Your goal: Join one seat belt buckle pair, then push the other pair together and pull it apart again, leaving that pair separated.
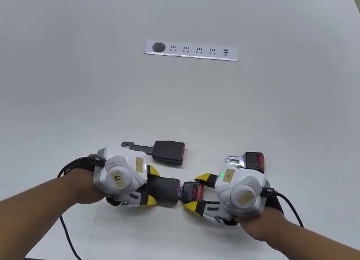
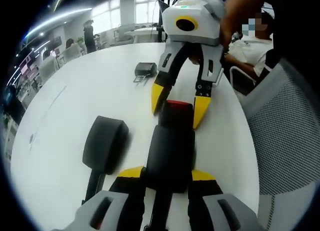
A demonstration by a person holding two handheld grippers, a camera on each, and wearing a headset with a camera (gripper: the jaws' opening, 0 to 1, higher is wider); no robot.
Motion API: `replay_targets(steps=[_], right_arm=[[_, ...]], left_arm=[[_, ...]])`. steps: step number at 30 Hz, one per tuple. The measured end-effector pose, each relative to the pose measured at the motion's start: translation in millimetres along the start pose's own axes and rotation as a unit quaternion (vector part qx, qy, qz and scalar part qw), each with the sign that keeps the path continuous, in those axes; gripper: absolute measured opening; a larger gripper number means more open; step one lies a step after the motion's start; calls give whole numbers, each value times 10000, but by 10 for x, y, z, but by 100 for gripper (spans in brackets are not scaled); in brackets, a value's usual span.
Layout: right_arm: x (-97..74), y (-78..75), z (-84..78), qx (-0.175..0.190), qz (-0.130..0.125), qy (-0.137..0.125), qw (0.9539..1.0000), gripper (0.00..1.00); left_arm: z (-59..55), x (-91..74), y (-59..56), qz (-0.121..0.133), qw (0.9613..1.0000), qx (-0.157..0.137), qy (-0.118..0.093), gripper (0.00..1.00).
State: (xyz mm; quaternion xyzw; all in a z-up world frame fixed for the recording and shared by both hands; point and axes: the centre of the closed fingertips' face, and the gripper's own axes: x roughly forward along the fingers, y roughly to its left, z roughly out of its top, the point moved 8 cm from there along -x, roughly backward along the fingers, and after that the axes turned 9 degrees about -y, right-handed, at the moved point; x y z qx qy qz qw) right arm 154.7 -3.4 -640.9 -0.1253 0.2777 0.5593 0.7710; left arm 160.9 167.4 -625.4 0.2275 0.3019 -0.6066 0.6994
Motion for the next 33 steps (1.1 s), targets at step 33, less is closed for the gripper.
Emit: replay_targets(steps=[33], right_arm=[[-14,30,66,-655,349,163,9971,33]], left_arm=[[-82,-31,-3,-332,9983,234,-417,31]])
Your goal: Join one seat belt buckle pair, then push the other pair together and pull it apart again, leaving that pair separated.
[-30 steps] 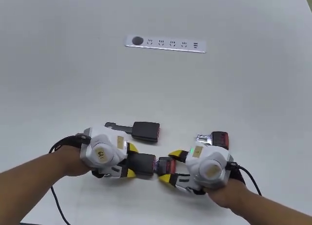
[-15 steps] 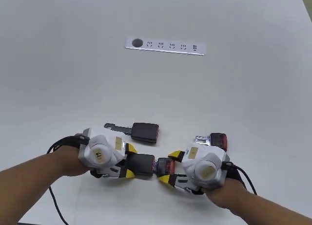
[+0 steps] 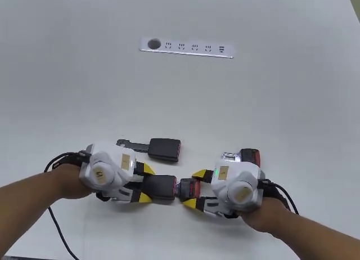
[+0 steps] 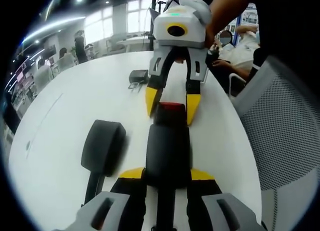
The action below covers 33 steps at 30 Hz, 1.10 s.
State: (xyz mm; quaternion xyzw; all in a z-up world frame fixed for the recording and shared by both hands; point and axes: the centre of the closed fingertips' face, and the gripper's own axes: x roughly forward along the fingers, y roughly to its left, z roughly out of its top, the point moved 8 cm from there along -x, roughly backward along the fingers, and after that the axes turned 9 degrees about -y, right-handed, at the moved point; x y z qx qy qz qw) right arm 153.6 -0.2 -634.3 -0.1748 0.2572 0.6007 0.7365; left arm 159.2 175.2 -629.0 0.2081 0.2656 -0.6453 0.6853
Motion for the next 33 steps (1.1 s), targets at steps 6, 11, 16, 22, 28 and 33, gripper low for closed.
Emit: replay_targets(steps=[6,11,16,22,28,33], right_arm=[[4,16,-24,5,-115,-71,9999,32],[-7,34,-41,90,-193,-164,9996,32],[-23,47,-41,173,-222,-251,9993,32],[-56,76,-9,145,-212,-289,9993,32],[-69,84,6,125,-219,-307,9992,33],[-76,90,24,92,-209,-304,9993,33]], left_arm=[[-8,-3,5,17,9999,-64,-114,31],[-28,-5,22,-35,9999,-51,-152,31],[-27,-3,35,-72,9998,-59,-165,31],[-33,-2,39,-107,9997,-77,-212,31],[-31,1,41,-124,9997,-83,-213,31],[-18,5,37,-123,9996,-103,-218,32]])
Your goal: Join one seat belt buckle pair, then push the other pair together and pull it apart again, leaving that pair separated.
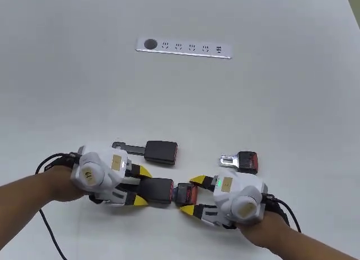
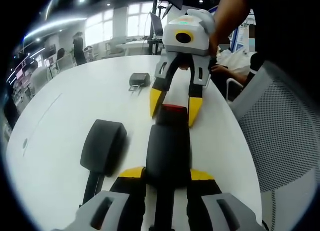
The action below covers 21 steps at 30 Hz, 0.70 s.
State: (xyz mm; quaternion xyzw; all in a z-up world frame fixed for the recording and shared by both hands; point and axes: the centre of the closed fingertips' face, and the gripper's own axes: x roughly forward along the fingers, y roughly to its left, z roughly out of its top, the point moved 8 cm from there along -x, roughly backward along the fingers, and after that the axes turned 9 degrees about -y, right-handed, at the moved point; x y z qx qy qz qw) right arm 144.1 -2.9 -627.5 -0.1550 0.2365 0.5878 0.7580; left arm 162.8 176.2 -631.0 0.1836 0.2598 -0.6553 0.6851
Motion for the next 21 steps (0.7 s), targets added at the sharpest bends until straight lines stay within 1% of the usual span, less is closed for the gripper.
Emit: replay_targets(steps=[2,4,5,9,11,12,14,15,16,17,18,19,20,21], right_arm=[[1,-5,-8,17,-15,0,10000,34],[11,-7,-14,2,-41,49,10000,34],[10,-11,-17,22,-44,59,10000,34],[16,-15,-22,-79,-36,118,9999,35],[18,-15,-19,-73,-53,142,9999,35],[15,-14,-15,-64,-73,162,9998,35],[25,-11,-30,-84,-109,210,9997,36],[29,-12,-36,-187,-119,267,9994,36],[31,-12,-37,-371,-130,364,9986,36],[31,-14,-35,-446,-121,419,9981,36],[35,-11,-20,-323,-242,396,9984,37],[31,-14,-28,-175,-399,455,9980,41],[42,-26,-20,-188,-407,446,9980,47],[28,-27,-13,-111,-407,412,9983,54]], left_arm=[[15,4,-3,2,10000,6,1,32],[41,11,4,-16,10000,-66,64,32],[41,14,4,-19,10000,0,97,32],[46,27,-10,20,9998,46,204,33],[43,31,-9,60,9997,14,251,33],[49,37,-13,94,9995,-7,304,33],[76,49,-31,132,9989,84,442,33],[80,58,-33,161,9988,61,462,34],[93,66,-33,228,9987,-49,463,34],[100,71,-32,256,9984,-151,473,35],[112,75,-33,265,9983,-221,478,37],[137,77,-53,259,9979,-379,459,39],[161,75,-61,250,9981,-386,409,45],[198,61,-70,274,9984,-364,342,49]])
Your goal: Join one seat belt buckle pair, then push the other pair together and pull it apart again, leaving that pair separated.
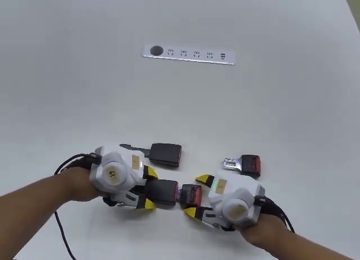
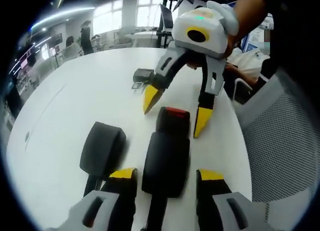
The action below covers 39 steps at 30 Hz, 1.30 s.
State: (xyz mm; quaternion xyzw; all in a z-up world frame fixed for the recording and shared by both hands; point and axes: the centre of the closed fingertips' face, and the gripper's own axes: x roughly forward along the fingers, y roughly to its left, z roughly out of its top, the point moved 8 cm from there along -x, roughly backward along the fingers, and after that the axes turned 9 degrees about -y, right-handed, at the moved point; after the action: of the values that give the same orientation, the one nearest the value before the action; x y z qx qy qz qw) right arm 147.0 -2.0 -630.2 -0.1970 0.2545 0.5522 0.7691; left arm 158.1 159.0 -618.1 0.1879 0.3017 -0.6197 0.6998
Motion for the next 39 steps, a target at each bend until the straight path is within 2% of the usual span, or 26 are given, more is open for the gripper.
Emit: replay_targets(steps=[2,3,5,7,10,12,15,17,19,21,25,30,31,39], right_arm=[[-39,-1,29,223,-35,-220,9995,54],[-33,-17,-10,230,-28,-254,9994,54],[-56,-18,-7,217,-80,-260,9994,59],[-72,-26,-13,330,-68,-345,9988,62],[-129,-54,-14,339,-142,-409,9985,60],[-187,-65,24,486,-153,-573,9971,61],[-258,-116,35,449,-199,-735,9961,63],[-336,-125,75,564,-176,-854,9946,65],[-418,-188,99,556,-250,-960,9935,70],[-437,-262,58,567,-274,-998,9930,69],[-609,-388,87,762,-343,-1198,9893,74],[-754,-587,51,883,-367,-1256,9875,79],[-781,-659,24,878,-379,-1246,9876,80],[-917,-941,-82,938,-381,-1165,9880,83]], left_arm=[[69,-39,-10,106,9998,-113,-147,55],[91,-59,-9,142,9996,-157,-204,57],[130,-110,-5,266,9990,-217,-300,64],[142,-161,5,398,9982,-365,-262,70],[156,-232,6,508,9979,-302,-261,72],[158,-268,13,562,9976,-315,-255,74],[180,-338,32,678,9969,-298,-248,76],[194,-379,54,739,9964,-317,-274,77],[205,-406,79,787,9960,-318,-292,80],[231,-438,106,848,9955,-288,-305,82],[273,-494,181,921,9948,-269,-330,83],[330,-540,280,965,9943,-252,-364,84],[338,-544,313,974,9943,-232,-371,84],[420,-571,512,992,9940,-188,-412,85]])
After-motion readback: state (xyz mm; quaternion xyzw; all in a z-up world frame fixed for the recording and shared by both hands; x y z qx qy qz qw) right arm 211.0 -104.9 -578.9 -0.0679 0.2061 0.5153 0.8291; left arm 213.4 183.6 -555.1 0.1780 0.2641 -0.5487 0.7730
